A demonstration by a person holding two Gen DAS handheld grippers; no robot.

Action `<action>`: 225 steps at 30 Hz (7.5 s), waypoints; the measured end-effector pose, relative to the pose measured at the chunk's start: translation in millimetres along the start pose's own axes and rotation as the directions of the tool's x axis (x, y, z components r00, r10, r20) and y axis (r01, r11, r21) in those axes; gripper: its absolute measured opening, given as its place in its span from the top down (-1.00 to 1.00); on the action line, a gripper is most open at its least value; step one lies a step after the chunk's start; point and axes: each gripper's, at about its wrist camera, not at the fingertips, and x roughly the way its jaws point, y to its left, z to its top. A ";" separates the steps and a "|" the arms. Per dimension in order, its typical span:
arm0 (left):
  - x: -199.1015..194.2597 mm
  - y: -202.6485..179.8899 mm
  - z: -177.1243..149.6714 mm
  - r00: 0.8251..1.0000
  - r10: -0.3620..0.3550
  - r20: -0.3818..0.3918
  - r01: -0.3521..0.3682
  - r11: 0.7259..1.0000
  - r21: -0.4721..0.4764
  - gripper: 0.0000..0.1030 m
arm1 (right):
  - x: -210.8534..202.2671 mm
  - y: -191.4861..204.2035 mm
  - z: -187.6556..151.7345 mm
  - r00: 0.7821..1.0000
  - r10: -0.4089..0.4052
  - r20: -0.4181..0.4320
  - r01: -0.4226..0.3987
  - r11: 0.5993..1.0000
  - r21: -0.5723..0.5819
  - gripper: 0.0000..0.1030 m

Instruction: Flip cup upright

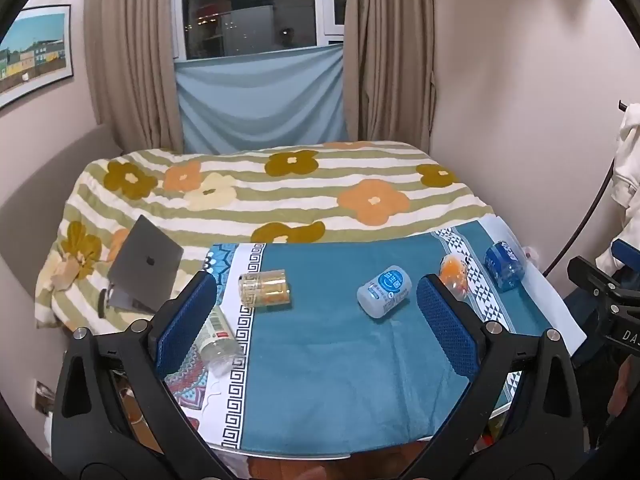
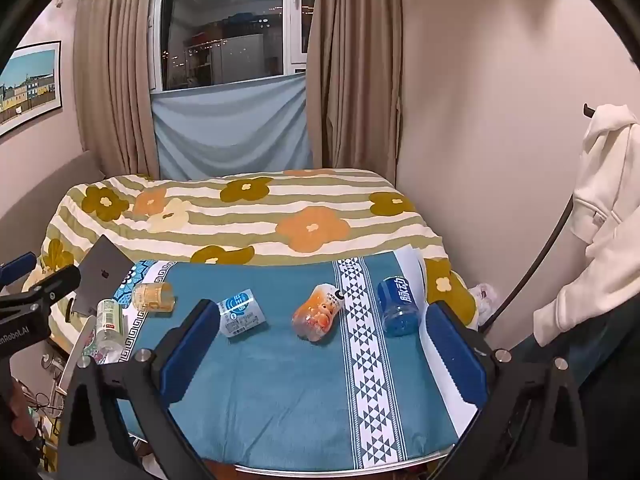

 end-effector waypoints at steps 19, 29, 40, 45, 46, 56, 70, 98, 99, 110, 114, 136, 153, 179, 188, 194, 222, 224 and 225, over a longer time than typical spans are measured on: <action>-0.5 -2.1 -2.4 1.000 0.007 -0.009 -0.007 1.000 0.005 -1.00 | -5.2 6.0 -5.3 1.000 -0.003 -0.016 0.003 1.000 0.002 -0.99; -0.1 -1.5 -2.2 1.000 0.007 -0.011 -0.007 1.000 0.005 -1.00 | -3.3 9.6 -5.5 1.000 -0.001 -0.021 0.001 1.000 0.002 -0.99; 5.0 3.1 0.5 1.000 0.013 -0.007 -0.013 1.000 0.009 -1.00 | 0.4 15.4 -8.2 1.000 0.005 -0.021 -0.005 1.000 -0.002 -0.99; 4.5 2.9 0.1 1.000 0.012 -0.006 -0.012 1.000 0.009 -1.00 | 0.1 17.8 -8.5 1.000 0.006 -0.021 -0.006 1.000 -0.001 -0.99; 4.4 2.9 0.1 1.000 0.012 -0.006 -0.012 1.000 0.009 -1.00 | 0.0 17.7 -8.2 1.000 0.006 -0.021 -0.006 1.000 -0.001 -0.99; 4.5 1.4 -0.5 1.000 0.013 -0.003 -0.013 1.000 0.008 -1.00 | 1.1 15.3 -6.4 1.000 0.010 -0.019 -0.010 1.000 0.003 -0.99; 3.5 0.8 0.1 1.000 0.013 -0.004 -0.013 1.000 0.005 -1.00 | -0.9 6.4 -3.5 1.000 0.026 -0.012 -0.026 1.000 0.011 -0.99; 3.3 5.5 2.8 1.000 0.004 -0.011 -0.004 1.000 0.005 -1.00 | -2.7 10.9 -7.0 1.000 0.030 -0.002 -0.030 0.999 0.019 -0.99; 4.6 5.1 3.0 1.000 0.003 -0.014 -0.003 1.000 0.006 -1.00 | -2.4 10.5 -6.9 1.000 0.031 -0.002 -0.031 0.999 0.019 -0.99; 38.7 -1.5 3.7 0.992 -0.043 -0.120 0.050 0.997 0.053 -1.00 | 19.2 0.7 -12.2 0.997 0.041 -0.065 -0.039 0.999 0.034 -0.99; 66.2 -8.9 2.6 0.981 -0.074 -0.182 0.094 0.991 0.100 -1.00 | 34.1 -3.2 -16.3 0.993 0.038 -0.112 -0.035 0.999 0.032 -0.99; 252.9 -88.9 -26.4 0.817 -0.134 -0.560 0.455 0.747 0.485 -1.00 | 127.0 -35.6 -74.9 0.941 0.008 -0.338 0.042 0.989 0.141 -0.99; 312.2 -118.6 -58.0 0.669 -0.053 -0.741 0.584 0.654 0.480 -0.64 | 161.2 -45.8 -101.5 0.911 0.053 -0.409 0.050 0.970 0.237 -0.99; 275.1 -90.5 -53.6 0.655 -0.088 -0.751 0.493 0.803 0.336 -0.30 | 150.0 -45.3 -80.9 0.924 0.077 -0.374 0.007 0.976 0.217 -0.99; 235.6 -59.4 -94.0 0.621 -0.099 -0.777 0.296 0.948 0.117 -0.30 | 142.3 -33.2 -73.7 0.925 0.130 -0.356 -0.071 0.982 0.175 -0.99; 224.6 -48.6 -115.7 0.629 -0.112 -0.769 0.182 0.983 0.006 -0.30 | 139.6 -25.9 -82.4 0.918 0.159 -0.363 -0.108 0.982 0.156 -0.99; 217.2 -37.5 -123.7 0.662 -0.122 -0.739 0.157 0.987 -0.023 -0.97 | 123.7 -22.1 -98.6 0.913 0.165 -0.373 -0.117 0.982 0.148 -0.99; 215.1 -34.1 -124.0 0.666 -0.124 -0.735 0.157 0.987 -0.024 -0.97 | 123.0 -21.5 -98.9 0.913 0.165 -0.373 -0.117 0.982 0.148 -0.99; 213.6 -31.7 -123.4 0.668 -0.124 -0.734 0.157 0.987 -0.025 -0.97 | 122.7 -21.1 -99.1 0.913 0.165 -0.374 -0.117 0.982 0.148 -0.99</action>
